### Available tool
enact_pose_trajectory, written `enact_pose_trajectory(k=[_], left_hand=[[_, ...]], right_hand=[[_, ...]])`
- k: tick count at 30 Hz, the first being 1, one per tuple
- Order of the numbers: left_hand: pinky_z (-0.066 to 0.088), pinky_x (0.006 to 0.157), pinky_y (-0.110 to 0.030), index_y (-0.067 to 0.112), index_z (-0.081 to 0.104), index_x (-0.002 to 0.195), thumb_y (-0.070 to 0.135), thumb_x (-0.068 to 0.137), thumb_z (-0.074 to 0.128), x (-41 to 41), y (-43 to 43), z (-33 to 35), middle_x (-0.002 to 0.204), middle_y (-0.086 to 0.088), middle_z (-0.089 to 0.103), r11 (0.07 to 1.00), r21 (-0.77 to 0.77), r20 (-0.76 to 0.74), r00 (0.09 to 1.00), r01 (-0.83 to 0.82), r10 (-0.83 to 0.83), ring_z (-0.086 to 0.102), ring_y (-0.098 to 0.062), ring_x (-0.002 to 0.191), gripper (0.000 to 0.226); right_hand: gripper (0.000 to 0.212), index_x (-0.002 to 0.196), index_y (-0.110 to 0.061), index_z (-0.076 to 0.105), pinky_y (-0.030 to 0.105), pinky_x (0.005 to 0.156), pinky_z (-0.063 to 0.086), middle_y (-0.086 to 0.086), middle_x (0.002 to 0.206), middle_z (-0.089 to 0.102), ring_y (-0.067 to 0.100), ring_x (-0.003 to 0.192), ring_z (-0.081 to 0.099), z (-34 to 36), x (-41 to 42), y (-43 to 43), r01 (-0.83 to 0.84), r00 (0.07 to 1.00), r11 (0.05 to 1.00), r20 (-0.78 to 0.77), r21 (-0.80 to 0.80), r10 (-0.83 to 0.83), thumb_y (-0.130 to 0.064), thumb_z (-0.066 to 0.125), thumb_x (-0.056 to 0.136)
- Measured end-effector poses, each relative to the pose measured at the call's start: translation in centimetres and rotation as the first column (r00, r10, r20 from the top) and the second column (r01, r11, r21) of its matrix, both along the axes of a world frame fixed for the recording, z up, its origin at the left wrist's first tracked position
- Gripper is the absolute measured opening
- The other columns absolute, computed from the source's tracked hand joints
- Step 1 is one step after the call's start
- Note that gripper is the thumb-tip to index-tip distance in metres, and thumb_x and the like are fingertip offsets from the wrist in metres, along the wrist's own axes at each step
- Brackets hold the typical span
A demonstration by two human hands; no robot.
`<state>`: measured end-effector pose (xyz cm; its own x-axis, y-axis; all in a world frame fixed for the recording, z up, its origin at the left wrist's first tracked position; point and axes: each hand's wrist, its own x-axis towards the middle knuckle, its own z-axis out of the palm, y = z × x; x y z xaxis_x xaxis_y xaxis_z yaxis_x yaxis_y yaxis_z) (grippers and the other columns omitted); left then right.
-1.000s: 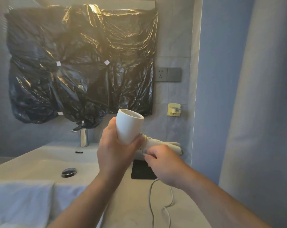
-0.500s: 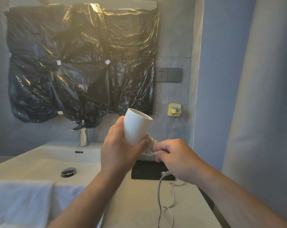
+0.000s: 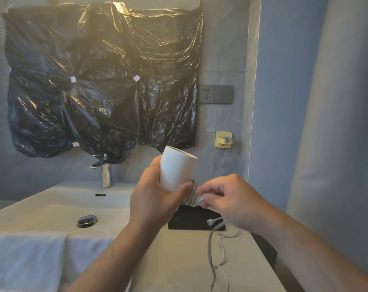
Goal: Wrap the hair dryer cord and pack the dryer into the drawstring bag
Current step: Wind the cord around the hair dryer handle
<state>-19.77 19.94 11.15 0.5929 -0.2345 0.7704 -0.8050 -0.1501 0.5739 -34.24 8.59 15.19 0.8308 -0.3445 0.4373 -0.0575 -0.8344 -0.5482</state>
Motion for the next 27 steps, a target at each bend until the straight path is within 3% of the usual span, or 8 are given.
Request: enact_pose_trajectory(k=[4,10,13,16,19,22,26,27], left_hand=[[0.053,0.072,-0.035,0.044,0.047,0.128,0.066,0.061,0.068,0.2,0.3,0.2,0.103,0.017,0.063,0.997,0.061,0.043,0.998,0.047,-0.05,0.059,-0.013,0.091,0.073],[0.052,0.074,-0.035,0.044,0.048,0.128,0.064,0.061,0.073,0.0,0.9,0.4,0.103,0.016,0.062,0.988,0.14,0.098,0.992,0.07,-0.085,0.058,-0.013,0.091,0.074],[0.054,0.076,-0.038,0.044,0.049,0.128,0.062,0.062,0.075,0.2,1.0,0.4,0.104,0.016,0.064,0.981,0.147,0.088,0.986,0.124,-0.138,0.06,-0.014,0.092,0.074],[0.056,0.076,-0.042,0.042,0.056,0.122,0.056,0.061,0.077,0.2,1.1,0.3,0.101,0.014,0.069,0.946,0.073,0.02,0.948,0.315,-0.317,0.065,-0.016,0.092,0.065],[0.058,0.071,-0.043,0.033,0.064,0.116,0.045,0.063,0.082,-0.1,1.2,0.3,0.096,0.006,0.072,0.89,-0.023,-0.052,0.888,0.455,-0.456,0.067,-0.018,0.086,0.058],[0.055,0.062,-0.028,0.029,0.067,0.111,0.042,0.063,0.082,-0.5,1.2,0.5,0.09,0.004,0.072,0.863,-0.118,-0.098,0.859,0.491,-0.502,0.067,-0.013,0.078,0.052],[0.061,0.07,-0.043,0.032,0.068,0.108,0.049,0.06,0.079,-0.7,1.0,0.4,0.093,0.003,0.074,0.855,-0.233,-0.168,0.847,0.463,-0.504,0.07,-0.023,0.086,0.053],[0.062,0.071,-0.046,0.032,0.068,0.109,0.05,0.06,0.08,-0.7,1.0,0.4,0.094,0.002,0.074,0.852,-0.25,-0.183,0.841,0.461,-0.509,0.07,-0.025,0.088,0.054]], right_hand=[[0.005,0.084,-0.022,0.074,0.022,0.07,0.048,-0.006,0.078,0.071,0.005,0.074,0.063,0.9,-0.1,-1.2,0.047,0.999,0.98,0.026,-0.196,-0.043,-0.026,0.07,0.084],[0.03,0.073,-0.019,0.074,0.034,0.067,0.052,-0.001,0.07,0.07,0.016,0.071,0.064,1.4,0.0,-3.0,0.062,0.981,0.962,-0.163,-0.266,-0.108,-0.049,0.073,0.075],[0.024,0.072,-0.016,0.074,0.035,0.066,0.053,0.001,0.069,0.071,0.011,0.064,0.06,0.7,0.4,-3.6,0.005,0.99,0.998,-0.139,-0.065,-0.014,-0.04,0.078,0.073],[0.019,0.068,-0.01,0.073,0.029,0.057,0.046,0.008,0.065,0.066,0.014,0.058,0.056,0.0,0.7,-3.8,-0.144,0.983,0.962,-0.079,0.233,0.167,-0.027,0.082,0.072],[0.045,0.064,-0.014,0.067,0.024,0.047,0.04,0.005,0.058,0.058,0.014,0.048,0.049,-0.9,1.1,-4.2,-0.268,0.954,0.838,0.007,0.475,0.301,-0.05,0.09,0.048],[0.063,0.071,-0.015,0.062,0.027,0.048,0.051,0.012,0.072,0.062,0.02,0.053,0.061,-1.6,1.7,-4.8,-0.354,0.913,0.663,0.09,0.659,0.398,-0.06,0.089,0.037],[0.075,0.08,-0.011,0.059,0.026,0.046,0.055,0.008,0.072,0.063,0.017,0.052,0.064,-2.0,2.2,-4.8,-0.386,0.894,0.532,0.163,0.754,0.417,-0.056,0.092,0.031],[0.073,0.08,-0.009,0.06,0.027,0.043,0.054,0.009,0.07,0.062,0.017,0.049,0.062,-2.3,2.3,-4.6,-0.401,0.888,0.457,0.215,0.794,0.406,-0.05,0.094,0.03]])
